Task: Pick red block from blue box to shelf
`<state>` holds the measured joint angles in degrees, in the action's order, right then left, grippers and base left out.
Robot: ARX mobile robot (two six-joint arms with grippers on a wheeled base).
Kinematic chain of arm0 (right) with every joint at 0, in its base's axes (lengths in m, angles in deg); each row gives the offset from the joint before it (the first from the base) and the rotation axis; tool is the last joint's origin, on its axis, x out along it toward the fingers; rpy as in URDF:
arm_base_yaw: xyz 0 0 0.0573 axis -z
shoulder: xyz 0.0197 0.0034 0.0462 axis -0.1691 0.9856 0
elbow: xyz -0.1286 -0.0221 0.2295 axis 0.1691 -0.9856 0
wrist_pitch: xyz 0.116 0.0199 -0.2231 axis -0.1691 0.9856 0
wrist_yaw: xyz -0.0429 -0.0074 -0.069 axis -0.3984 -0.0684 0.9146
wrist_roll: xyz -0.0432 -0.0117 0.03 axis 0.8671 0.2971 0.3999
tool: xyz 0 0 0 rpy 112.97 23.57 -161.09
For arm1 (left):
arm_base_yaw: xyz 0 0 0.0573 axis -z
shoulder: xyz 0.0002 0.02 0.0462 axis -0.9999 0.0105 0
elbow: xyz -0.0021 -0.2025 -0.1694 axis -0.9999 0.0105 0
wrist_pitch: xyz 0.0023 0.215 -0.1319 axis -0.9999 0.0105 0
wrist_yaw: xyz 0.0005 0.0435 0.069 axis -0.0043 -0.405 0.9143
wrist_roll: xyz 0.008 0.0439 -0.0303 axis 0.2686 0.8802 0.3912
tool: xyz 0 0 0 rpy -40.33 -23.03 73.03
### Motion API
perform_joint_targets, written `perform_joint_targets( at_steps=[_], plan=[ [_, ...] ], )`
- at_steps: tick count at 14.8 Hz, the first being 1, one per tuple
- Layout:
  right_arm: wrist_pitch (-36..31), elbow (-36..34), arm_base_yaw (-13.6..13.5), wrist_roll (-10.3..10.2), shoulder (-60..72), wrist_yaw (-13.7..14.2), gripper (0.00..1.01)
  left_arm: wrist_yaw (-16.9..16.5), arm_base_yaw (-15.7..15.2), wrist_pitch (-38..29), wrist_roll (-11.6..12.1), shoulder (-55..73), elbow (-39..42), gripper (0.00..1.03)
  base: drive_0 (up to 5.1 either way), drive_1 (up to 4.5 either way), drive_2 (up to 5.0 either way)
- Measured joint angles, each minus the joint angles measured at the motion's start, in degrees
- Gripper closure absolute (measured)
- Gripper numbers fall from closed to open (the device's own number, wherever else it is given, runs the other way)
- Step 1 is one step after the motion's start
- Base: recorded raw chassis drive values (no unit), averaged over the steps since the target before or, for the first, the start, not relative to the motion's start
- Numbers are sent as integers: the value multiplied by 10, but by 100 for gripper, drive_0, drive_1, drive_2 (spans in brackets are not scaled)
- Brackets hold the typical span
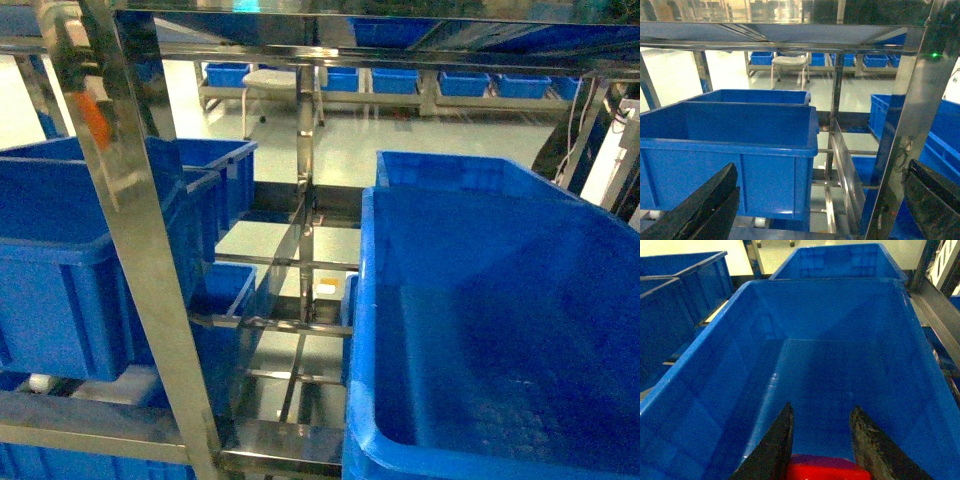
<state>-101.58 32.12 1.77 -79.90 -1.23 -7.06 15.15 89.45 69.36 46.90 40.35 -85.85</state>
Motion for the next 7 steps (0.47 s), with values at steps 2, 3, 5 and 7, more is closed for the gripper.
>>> perform_joint_targets(
  at_steps=[2, 3, 5, 7],
  plan=[
    [-42, -13, -3, 0, 36, 5, 74, 0, 0, 0, 0, 0, 0, 5, -489, 256, 256],
    [-67, -14, -3, 0, 57, 9, 74, 0, 0, 0, 0, 0, 0, 5, -489, 256, 256],
    [-123, -14, -3, 5, 100, 17, 74, 0, 0, 0, 0, 0, 0, 5, -489, 256, 256],
    [-142, -14, -8, 10, 126, 24, 74, 0, 0, 0, 0, 0, 0, 5, -489, 256, 256]
  ],
)
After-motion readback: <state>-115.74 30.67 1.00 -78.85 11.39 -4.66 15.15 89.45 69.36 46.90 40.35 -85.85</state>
